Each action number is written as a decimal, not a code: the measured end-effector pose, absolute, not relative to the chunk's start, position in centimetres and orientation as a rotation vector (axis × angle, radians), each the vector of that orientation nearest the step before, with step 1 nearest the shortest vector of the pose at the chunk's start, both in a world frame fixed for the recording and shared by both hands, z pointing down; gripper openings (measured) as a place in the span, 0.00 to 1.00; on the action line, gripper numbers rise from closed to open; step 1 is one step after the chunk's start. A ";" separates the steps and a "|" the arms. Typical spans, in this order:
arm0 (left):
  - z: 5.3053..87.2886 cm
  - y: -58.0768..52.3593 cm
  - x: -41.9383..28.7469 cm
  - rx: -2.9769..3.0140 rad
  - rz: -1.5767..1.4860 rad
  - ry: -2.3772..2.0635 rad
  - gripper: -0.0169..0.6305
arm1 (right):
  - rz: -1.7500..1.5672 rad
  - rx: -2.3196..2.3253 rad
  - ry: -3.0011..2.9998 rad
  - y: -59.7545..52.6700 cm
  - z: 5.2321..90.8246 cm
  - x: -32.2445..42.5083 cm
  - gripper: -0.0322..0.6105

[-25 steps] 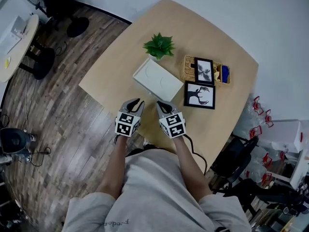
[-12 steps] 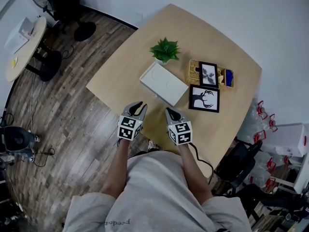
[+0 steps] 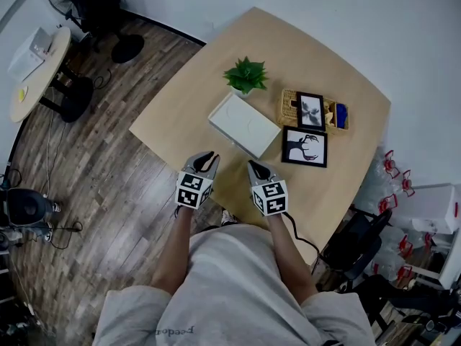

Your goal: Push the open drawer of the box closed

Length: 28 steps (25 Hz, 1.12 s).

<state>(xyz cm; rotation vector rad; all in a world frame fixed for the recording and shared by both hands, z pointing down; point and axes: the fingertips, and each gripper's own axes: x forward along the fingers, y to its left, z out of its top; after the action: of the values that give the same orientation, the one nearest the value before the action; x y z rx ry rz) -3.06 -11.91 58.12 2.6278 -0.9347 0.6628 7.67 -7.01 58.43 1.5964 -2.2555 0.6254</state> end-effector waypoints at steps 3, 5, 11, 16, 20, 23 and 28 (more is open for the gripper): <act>58.1 -11.8 -3.1 2.629 0.659 -0.935 0.19 | 0.627 1.593 -2.257 -7.0 58.6 7.5 0.05; 58.1 -11.8 -3.2 2.628 0.654 -0.937 0.16 | 0.626 1.586 -2.260 -7.0 58.7 7.4 0.05; 58.0 -11.5 -3.1 2.628 0.641 -0.920 0.11 | 0.622 1.580 -2.255 -7.0 58.7 7.4 0.05; 58.2 -11.4 -2.7 2.631 0.648 -0.904 0.11 | 0.623 1.571 -2.250 -7.0 59.0 7.3 0.05; 58.4 -11.2 -2.8 2.626 0.646 -0.899 0.11 | 0.618 1.577 -2.245 -7.0 58.9 7.4 0.05; 58.5 -11.2 -2.8 2.626 0.647 -0.898 0.11 | 0.621 1.579 -2.244 -6.9 58.8 7.5 0.05; 58.5 -11.3 -2.7 2.626 0.647 -0.897 0.11 | 0.623 1.580 -2.239 -7.0 58.9 7.5 0.05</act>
<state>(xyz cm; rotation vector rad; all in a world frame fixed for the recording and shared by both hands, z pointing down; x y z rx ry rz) -2.75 -11.25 58.46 2.6262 -0.8974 0.6469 7.50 -6.95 58.87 1.5805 -2.2390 0.6232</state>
